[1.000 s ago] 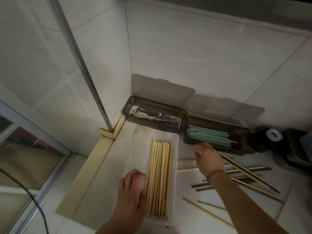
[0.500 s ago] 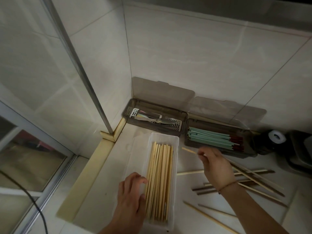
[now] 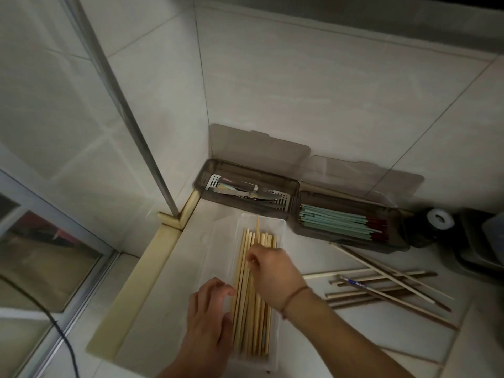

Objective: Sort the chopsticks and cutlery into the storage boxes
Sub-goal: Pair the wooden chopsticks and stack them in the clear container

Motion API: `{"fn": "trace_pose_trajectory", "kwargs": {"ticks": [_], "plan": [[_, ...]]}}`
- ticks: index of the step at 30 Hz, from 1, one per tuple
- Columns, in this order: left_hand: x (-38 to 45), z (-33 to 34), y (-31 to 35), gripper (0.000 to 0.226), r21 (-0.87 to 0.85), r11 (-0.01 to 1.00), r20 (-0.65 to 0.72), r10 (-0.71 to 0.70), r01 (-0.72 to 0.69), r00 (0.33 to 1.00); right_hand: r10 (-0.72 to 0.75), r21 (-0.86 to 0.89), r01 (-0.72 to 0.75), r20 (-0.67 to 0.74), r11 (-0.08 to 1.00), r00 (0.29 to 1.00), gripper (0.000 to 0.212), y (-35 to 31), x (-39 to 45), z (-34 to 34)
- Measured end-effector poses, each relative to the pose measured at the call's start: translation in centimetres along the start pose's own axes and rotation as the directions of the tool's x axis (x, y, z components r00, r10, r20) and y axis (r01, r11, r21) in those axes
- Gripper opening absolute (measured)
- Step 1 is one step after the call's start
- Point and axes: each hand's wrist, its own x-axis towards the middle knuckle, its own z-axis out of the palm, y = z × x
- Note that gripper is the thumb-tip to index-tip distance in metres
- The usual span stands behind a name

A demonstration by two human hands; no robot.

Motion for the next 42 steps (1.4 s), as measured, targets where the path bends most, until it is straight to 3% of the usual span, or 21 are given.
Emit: {"fn": "trace_pose_trajectory", "kwargs": {"ticks": [2, 5, 10, 12, 14, 16, 18, 21, 23, 26, 29, 33, 36, 39, 42], "plan": [[0.0, 0.0, 0.0, 0.044, 0.003, 1.000, -0.005, -0.007, 0.007, 1.000, 0.114, -0.190, -0.081, 0.168, 0.978, 0.979, 0.025, -0.7, 1.0, 1.1], [-0.1, 0.0, 0.0, 0.043, -0.001, 1.000, -0.007, -0.012, 0.012, 1.000, 0.242, -0.288, -0.166, 0.255, 0.943, 0.936, 0.030, -1.0, 2.2, 1.9], [-0.1, -0.1, 0.1, 0.044, 0.005, 1.000, 0.001, -0.004, 0.004, 1.000, 0.211, -0.372, -0.084, 0.316, 0.925, 0.925, 0.033, -1.1, 2.4, 1.7], [-0.1, -0.1, 0.1, 0.045, 0.007, 1.000, 0.003, -0.006, 0.006, 1.000, 0.066, -0.334, 0.006, 0.203, 0.942, 0.977, 0.027, -0.8, 1.5, 1.1], [-0.1, -0.1, 0.0, 0.044, 0.009, 1.000, 0.001, -0.002, 0.002, 1.000, -0.099, -0.228, 0.080, -0.077, 0.970, 0.992, 0.019, 0.4, 0.0, -0.1], [-0.1, -0.1, 0.1, 0.043, 0.001, 1.000, 0.000, 0.000, 0.000, 1.000, -0.101, -0.139, 0.053, -0.368, 0.989, 0.924, 0.020, 3.8, -1.7, -1.6], [-0.1, -0.1, 0.2, 0.043, -0.007, 1.000, -0.001, 0.002, -0.002, 1.000, 0.031, -0.089, -0.091, -0.521, 0.992, 0.853, 0.016, 8.9, -3.4, -3.2], [-0.1, -0.2, 0.3, 0.044, -0.007, 1.000, 0.001, 0.006, -0.006, 1.000, 0.348, -0.162, -0.451, -0.431, 0.878, 0.832, 0.013, 17.3, -5.9, -5.2], [-0.1, -0.2, 0.4, 0.045, -0.002, 1.000, -0.002, 0.007, -0.007, 1.000, 0.472, -0.229, -0.557, -0.338, 0.798, 0.814, 0.024, 21.5, -7.8, -5.6], [-0.1, -0.1, 0.4, 0.045, 0.010, 1.000, -0.011, 0.019, -0.019, 1.000, 0.416, -0.294, -0.523, -0.357, 0.800, 0.837, 0.028, 25.2, -9.8, -4.9], [-0.1, -0.1, 0.4, 0.044, 0.017, 1.000, -0.016, 0.020, -0.020, 1.000, 0.318, -0.305, -0.470, -0.436, 0.828, 0.842, 0.012, 25.6, -10.4, -4.5], [-0.1, -0.1, 0.4, 0.043, 0.027, 0.999, -0.013, 0.022, -0.021, 1.000, 0.403, -0.232, -0.527, -0.423, 0.818, 0.812, 0.018, 25.2, -10.3, -4.4], [-0.1, -0.2, 0.6, 0.043, 0.028, 0.999, -0.008, 0.016, -0.015, 1.000, 0.355, -0.310, -0.515, -0.447, 0.799, 0.821, 0.018, 25.2, -10.6, -4.1], [-0.1, -0.2, 0.6, 0.043, 0.023, 1.000, -0.004, 0.011, -0.011, 1.000, 0.263, -0.321, -0.479, -0.531, 0.817, 0.805, 0.011, 23.1, -10.9, -4.7], [-0.1, -0.2, 0.7, 0.048, 0.015, 1.000, -0.013, 0.001, -0.001, 1.000, 0.193, -0.197, -0.366, -0.581, 0.909, 0.791, 0.012, 18.0, -10.9, -5.8]]}}
